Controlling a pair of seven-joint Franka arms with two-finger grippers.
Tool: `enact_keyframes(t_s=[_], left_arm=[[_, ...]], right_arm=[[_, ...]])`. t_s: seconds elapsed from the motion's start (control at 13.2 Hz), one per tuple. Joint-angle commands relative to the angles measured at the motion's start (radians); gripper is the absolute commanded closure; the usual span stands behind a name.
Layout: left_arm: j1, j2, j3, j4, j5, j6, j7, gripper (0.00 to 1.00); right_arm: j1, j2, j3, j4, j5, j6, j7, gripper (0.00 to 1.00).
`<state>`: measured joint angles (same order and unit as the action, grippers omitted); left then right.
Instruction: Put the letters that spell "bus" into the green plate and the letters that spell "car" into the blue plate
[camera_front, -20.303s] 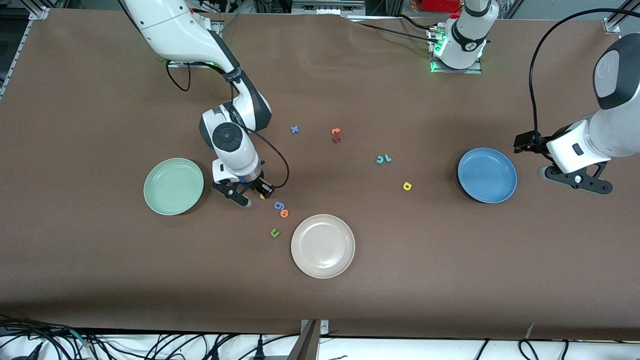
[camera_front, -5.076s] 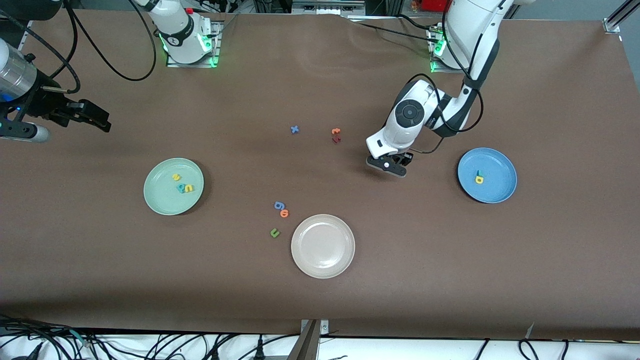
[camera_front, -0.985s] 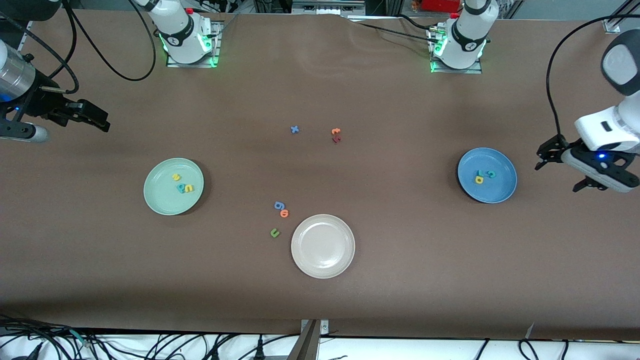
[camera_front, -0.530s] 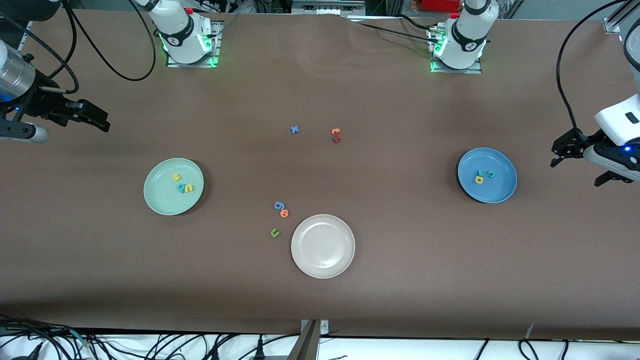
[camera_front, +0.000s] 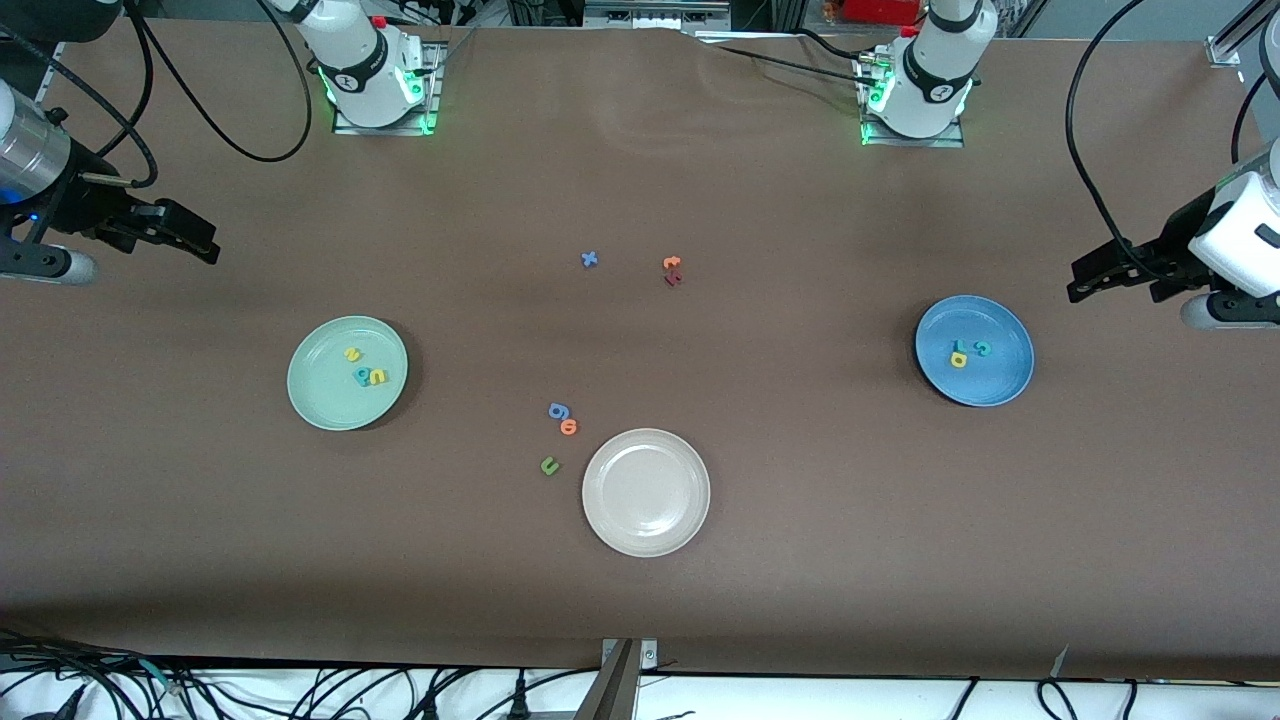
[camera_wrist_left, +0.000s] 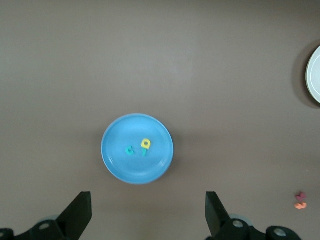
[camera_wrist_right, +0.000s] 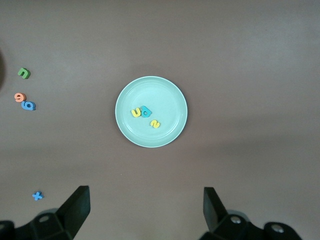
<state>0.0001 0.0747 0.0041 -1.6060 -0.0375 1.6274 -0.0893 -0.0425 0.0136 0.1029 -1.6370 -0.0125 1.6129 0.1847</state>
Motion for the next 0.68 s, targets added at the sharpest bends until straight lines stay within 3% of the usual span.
enact_keyframes(t_s=[0.0, 0.23, 0.61], left_arm=[[0.057, -0.022, -0.059, 0.017, 0.011, -0.061, -0.127, 0.0], [0.037, -0.024, -0.122, 0.02, 0.079, -0.081, -0.173, 0.0], [0.046, -0.02, -0.115, 0.063, 0.067, -0.118, -0.175, 0.0]], right_arm=[[-0.013, -0.003, 0.004, 0.005, 0.019, -0.011, -0.011, 0.0], [-0.013, -0.003, 0.004, 0.005, 0.019, -0.011, -0.011, 0.0], [-0.013, -0.003, 0.004, 0.005, 0.019, -0.011, -0.013, 0.0]])
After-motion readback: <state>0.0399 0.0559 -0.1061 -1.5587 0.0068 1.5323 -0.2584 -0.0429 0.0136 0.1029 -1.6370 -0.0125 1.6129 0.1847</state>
